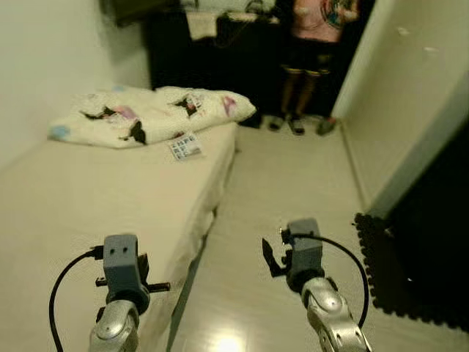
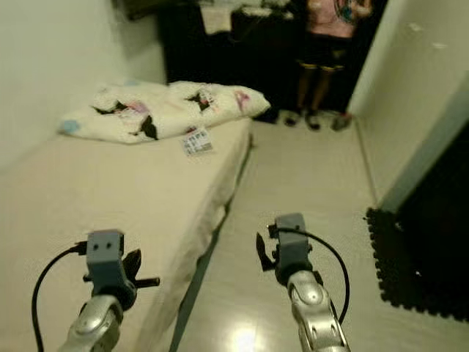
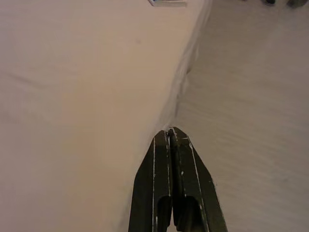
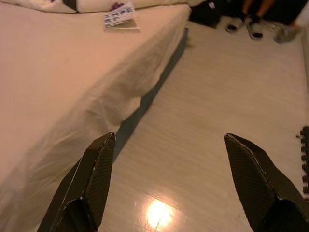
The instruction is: Clean up the room
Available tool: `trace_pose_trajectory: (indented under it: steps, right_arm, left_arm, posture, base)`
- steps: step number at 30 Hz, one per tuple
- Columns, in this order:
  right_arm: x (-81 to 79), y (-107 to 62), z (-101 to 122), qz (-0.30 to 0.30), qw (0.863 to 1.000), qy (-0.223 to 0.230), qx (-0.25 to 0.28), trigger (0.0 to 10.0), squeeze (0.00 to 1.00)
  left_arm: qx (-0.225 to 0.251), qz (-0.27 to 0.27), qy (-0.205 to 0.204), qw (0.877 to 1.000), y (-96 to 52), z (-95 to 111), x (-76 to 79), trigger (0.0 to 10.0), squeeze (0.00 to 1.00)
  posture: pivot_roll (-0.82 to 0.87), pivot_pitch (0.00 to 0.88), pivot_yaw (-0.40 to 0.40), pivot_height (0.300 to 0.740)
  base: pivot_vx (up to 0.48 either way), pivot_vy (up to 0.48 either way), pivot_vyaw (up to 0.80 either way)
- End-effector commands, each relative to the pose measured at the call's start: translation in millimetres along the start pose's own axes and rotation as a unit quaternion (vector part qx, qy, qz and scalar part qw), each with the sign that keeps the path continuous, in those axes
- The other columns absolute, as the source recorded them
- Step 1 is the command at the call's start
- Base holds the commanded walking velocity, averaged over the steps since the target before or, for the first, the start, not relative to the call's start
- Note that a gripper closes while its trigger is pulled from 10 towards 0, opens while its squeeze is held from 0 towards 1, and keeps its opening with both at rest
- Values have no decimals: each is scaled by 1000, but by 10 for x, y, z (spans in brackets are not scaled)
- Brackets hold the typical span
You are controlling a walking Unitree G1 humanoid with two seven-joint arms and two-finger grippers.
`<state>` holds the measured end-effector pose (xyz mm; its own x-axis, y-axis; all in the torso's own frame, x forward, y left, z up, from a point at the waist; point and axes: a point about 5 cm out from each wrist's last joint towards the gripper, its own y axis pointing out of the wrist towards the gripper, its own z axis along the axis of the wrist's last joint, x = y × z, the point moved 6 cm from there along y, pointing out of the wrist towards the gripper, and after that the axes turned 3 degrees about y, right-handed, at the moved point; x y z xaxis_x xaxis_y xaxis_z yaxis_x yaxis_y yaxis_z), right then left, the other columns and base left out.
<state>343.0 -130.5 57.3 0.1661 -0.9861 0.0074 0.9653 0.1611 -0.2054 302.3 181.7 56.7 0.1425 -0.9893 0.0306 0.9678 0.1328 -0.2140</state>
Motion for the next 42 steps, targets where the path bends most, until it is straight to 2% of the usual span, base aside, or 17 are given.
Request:
trace_pose_trajectory:
  steps: [1,5,6,8,9,13,16,19,24,27,32,42]
  right_arm:
    - [49,-18,-68,-6,1000,4,-11,10000,0]
    - [60,-23,-77,-8,1000,4,-12,10000,0]
    - [101,-44,-56,-16,1000,18,2,10000,0]
    - [122,-82,30,-17,998,45,37,10000,0]
    - [154,-97,14,-23,998,56,36,10000,0]
    - [217,-116,-19,-34,997,61,30,10000,0]
    - [255,-131,-8,-38,997,57,34,10000,0]
    - [241,-120,-3,-33,998,46,34,10000,0]
    - [163,-96,-2,-20,999,37,29,10000,0]
    - [119,-89,4,-14,999,37,30,10000,0]
    - [83,-87,-20,-8,999,28,25,10000,0]
    - [82,-88,-56,-9,999,26,18,10000,0]
  left_arm:
    - [-3,0,4,1000,13,-40,33,10000,0]
    - [15,0,-5,1000,26,13,32,10000,0]
    - [47,9,4,999,7,116,-15,10000,0]
    - [71,20,12,997,-18,207,-81,10000,0]
    - [79,20,11,997,-30,239,-101,10000,0]
    - [87,13,7,996,-42,282,-95,10000,0]
    - [80,2,21,997,-43,272,-41,10000,0]
    - [75,-4,29,997,-32,245,-13,10000,0]
    - [76,-4,14,997,-33,235,-18,10000,0]
    - [81,-5,2,997,-39,252,-33,10000,0]
    - [80,-13,12,997,-38,242,-13,10000,0]
    - [80,-13,6,997,-40,255,-10,10000,0]
  posture:
    - [-45,70,-35,740]
    - [-47,68,-35,740]
    - [-49,57,-27,740]
    - [-49,57,-24,740]
    - [-49,56,-23,740]
    - [-52,53,-21,740]
    - [-46,41,-24,740]
    - [-47,37,-24,740]
    - [-46,37,-30,740]
    - [-44,41,-32,740]
    - [-45,43,-32,740]
    - [-45,44,-29,740]
  base:
    - [0,0,-800]
    - [0,0,-800]
    - [0,0,-800]
    - [0,0,-400]
    - [0,0,0]
    - [0,0,0]
    - [0,0,0]
    - [0,0,0]
    - [96,0,0]
    - [327,0,0]
    - [382,0,0]
    - [391,0,0]
